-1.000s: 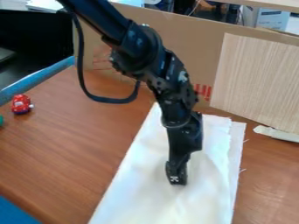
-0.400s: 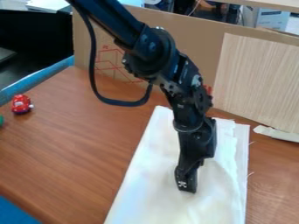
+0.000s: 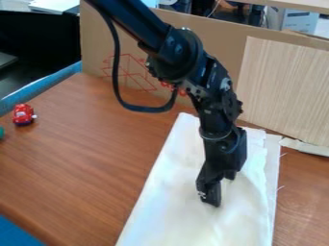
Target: Move the cloth to the right side of the table
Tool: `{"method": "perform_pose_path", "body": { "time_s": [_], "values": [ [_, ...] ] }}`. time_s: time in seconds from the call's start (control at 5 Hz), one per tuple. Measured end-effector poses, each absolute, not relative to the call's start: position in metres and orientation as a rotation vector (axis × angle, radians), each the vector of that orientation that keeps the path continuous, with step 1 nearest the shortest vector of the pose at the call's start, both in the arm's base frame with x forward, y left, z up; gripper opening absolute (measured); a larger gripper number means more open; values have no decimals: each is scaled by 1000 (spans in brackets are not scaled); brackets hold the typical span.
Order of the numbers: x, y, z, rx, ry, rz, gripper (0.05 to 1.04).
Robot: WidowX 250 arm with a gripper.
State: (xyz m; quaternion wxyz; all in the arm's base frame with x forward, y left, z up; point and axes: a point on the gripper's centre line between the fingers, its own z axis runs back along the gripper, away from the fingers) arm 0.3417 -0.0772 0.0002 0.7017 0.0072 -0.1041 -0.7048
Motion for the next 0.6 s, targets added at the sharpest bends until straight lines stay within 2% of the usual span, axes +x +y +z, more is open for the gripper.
{"method": "perform_pose_path", "body": {
  "time_s": [0.2, 0.6],
  "values": [
    [338, -74, -2, -16, -233, -1687, 1001],
    [331, -68, -1, 22, -211, -1764, 1001]
  ]
}}
